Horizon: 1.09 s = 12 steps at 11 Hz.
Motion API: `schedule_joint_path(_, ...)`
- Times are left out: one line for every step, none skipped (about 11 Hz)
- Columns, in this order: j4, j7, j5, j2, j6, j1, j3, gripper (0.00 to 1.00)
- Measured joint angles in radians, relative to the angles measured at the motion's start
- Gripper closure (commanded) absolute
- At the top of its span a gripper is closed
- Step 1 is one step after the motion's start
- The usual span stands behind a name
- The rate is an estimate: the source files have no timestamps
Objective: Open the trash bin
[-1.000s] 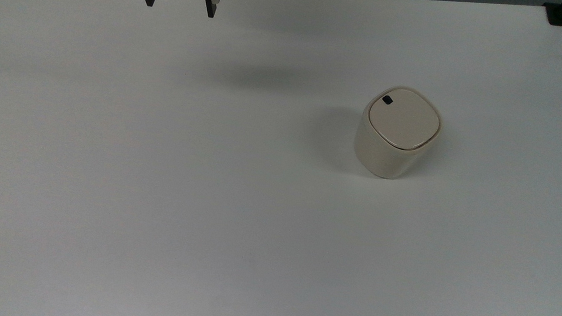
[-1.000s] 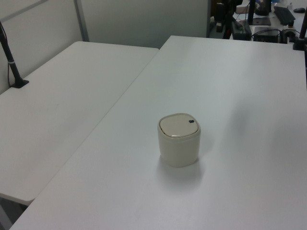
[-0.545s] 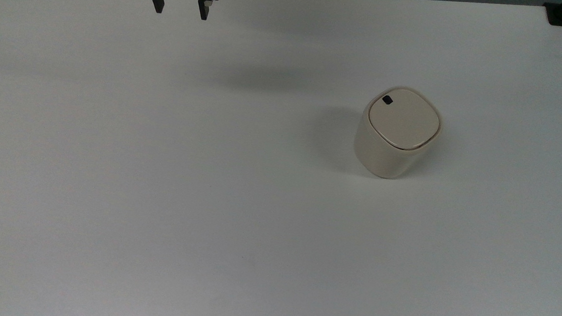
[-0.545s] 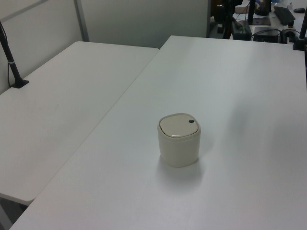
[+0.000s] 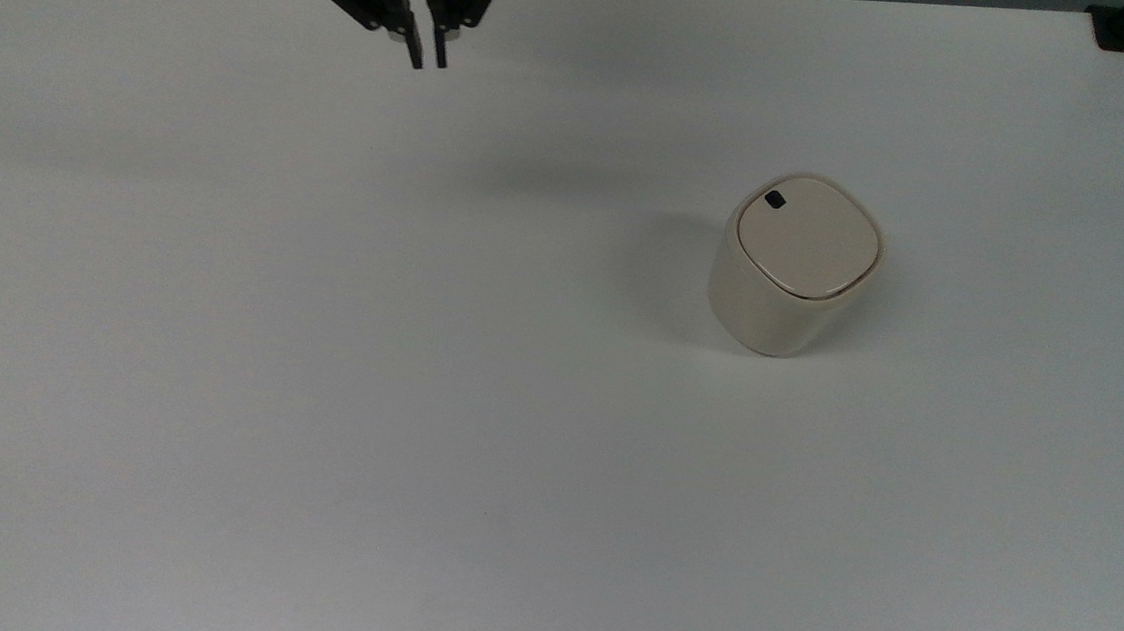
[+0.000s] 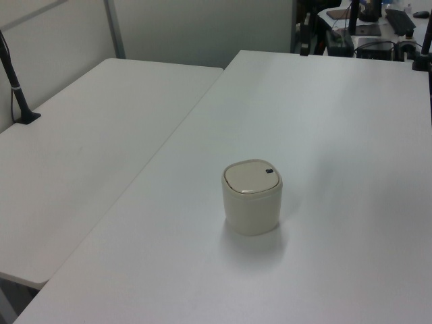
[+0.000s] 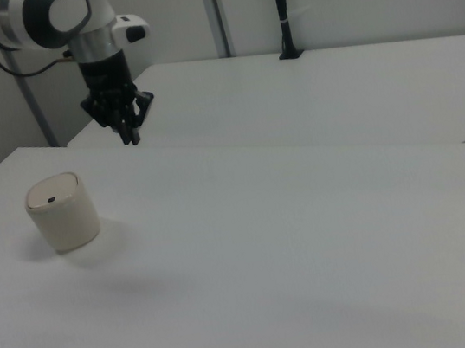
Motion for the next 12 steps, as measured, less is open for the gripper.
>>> schedule_joint_path(0.000, -0.042, 0.002, 0.008, 0.002, 0.034, 0.004, 0.90)
schedule_joint_path(0.000, -0.085, 0.002, 0.013, 0.004, 0.066, 0.008, 0.96)
schedule_joint_path(0.000, -0.142, 0.003, 0.014, 0.004, 0.096, 0.012, 1.00)
schedule_joint_path(0.000, -0.193, 0.003, 0.014, 0.004, 0.128, 0.013, 1.00)
schedule_joint_path(0.000, -0.235, 0.003, 0.017, 0.004, 0.161, 0.013, 1.00)
schedule_joint_path(0.000, -0.267, 0.003, 0.026, 0.004, 0.195, 0.013, 1.00)
schedule_joint_path(0.000, -0.287, 0.002, 0.038, 0.005, 0.230, 0.013, 1.00)
schedule_joint_path(0.001, -0.292, 0.002, 0.048, 0.006, 0.265, 0.013, 1.00)
schedule_joint_path(0.002, -0.292, 0.002, 0.056, 0.008, 0.297, 0.013, 1.00)
schedule_joint_path(0.008, -0.292, 0.001, 0.068, 0.019, 0.326, 0.012, 1.00)
schedule_joint_path(0.014, -0.292, 0.001, 0.079, 0.043, 0.341, 0.012, 1.00)
schedule_joint_path(0.016, -0.287, 0.001, 0.095, 0.071, 0.357, 0.011, 1.00)
